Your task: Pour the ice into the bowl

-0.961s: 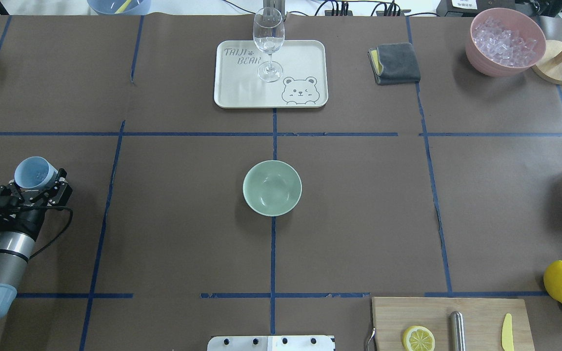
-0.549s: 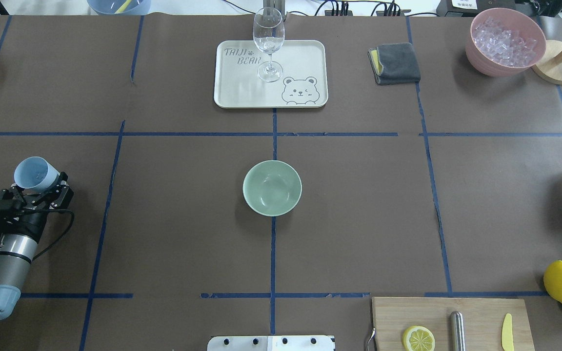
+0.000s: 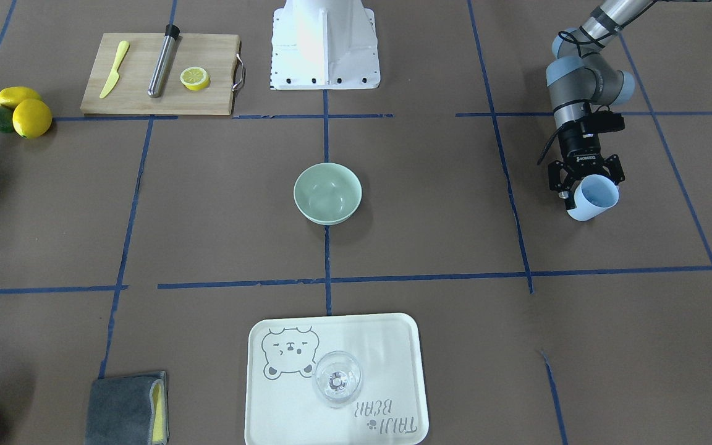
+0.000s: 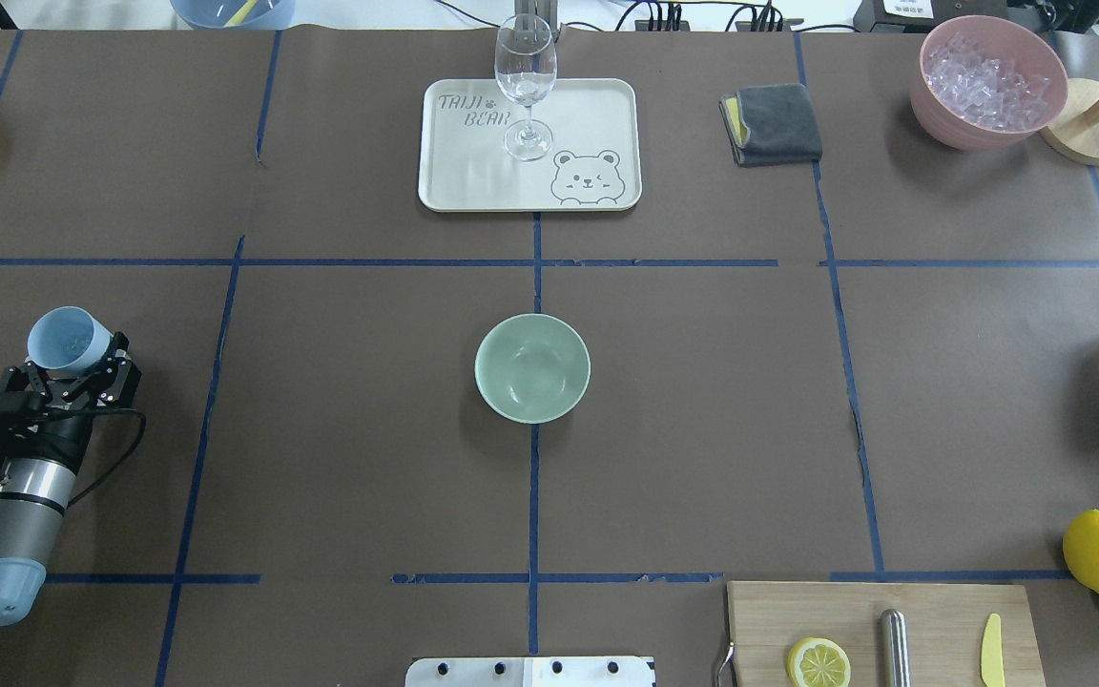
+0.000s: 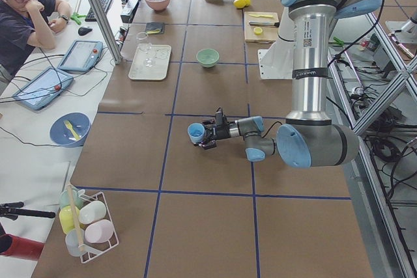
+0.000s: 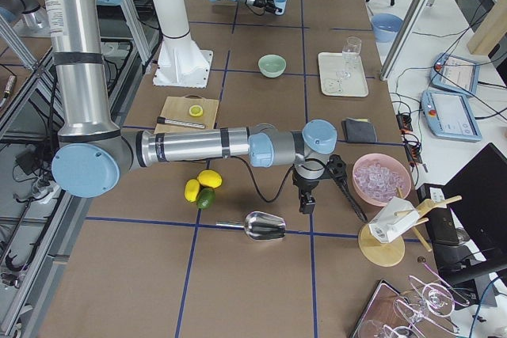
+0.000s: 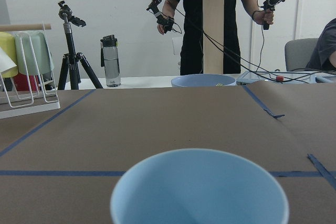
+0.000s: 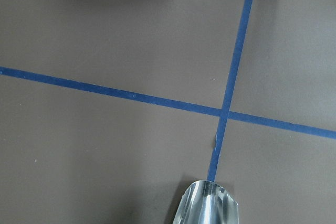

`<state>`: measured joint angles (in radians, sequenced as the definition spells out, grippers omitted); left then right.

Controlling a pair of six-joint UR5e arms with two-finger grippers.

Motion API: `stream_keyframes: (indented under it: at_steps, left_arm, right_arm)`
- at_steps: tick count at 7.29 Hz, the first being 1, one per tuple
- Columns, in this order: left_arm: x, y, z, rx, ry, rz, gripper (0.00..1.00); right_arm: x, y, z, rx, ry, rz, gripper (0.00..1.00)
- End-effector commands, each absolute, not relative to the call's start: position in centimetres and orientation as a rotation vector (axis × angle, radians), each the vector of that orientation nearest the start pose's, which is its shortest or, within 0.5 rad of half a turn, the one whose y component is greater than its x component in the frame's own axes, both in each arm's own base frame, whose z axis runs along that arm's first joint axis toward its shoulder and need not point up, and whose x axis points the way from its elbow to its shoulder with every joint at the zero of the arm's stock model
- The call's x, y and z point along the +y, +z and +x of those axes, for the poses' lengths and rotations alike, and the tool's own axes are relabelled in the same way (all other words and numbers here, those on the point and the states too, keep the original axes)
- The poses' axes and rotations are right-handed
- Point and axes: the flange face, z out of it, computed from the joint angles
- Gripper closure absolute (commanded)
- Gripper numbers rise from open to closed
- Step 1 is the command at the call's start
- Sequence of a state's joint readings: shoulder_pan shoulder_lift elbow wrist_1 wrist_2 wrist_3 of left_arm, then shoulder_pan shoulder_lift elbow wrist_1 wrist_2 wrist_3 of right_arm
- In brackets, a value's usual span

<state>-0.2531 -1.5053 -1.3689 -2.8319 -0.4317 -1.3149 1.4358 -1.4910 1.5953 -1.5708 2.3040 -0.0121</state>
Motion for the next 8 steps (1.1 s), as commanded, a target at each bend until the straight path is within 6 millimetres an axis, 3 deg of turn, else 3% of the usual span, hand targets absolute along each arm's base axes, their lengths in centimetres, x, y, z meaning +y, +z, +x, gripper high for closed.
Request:
stream_keyframes:
  at_steps: [1,3,5,6,8]
  left_arm:
    - [-32.8,62.2,37.2,0.605,-0.574,1.233,0.86]
    - [-32.7,60.8,36.7,0.644,-0.570,1.246,0.91]
    - [-32.3,56.0,36.1,0.698,-0.434,1.306,0.96]
    - [-31.8,54.8,35.8,0.748,-0.344,1.330,0.98]
    - [-33.1,48.6,39.7,0.797,-0.278,1.406,0.95]
  right_arm:
    - [-53.5,60.9,-0.4,-0.737,-0.177,0.055,0.00]
    - [-53.5,60.9,-0.4,-0.737,-0.177,0.055,0.00]
    - [-53.5,61.1,-0.4,-0.736,-0.177,0.051,0.00]
    - [-53.3,61.3,-0.5,-0.736,-0.177,0.046,0.00]
    - [-53.2,62.1,-0.4,-0.735,-0.174,0.034,0.00]
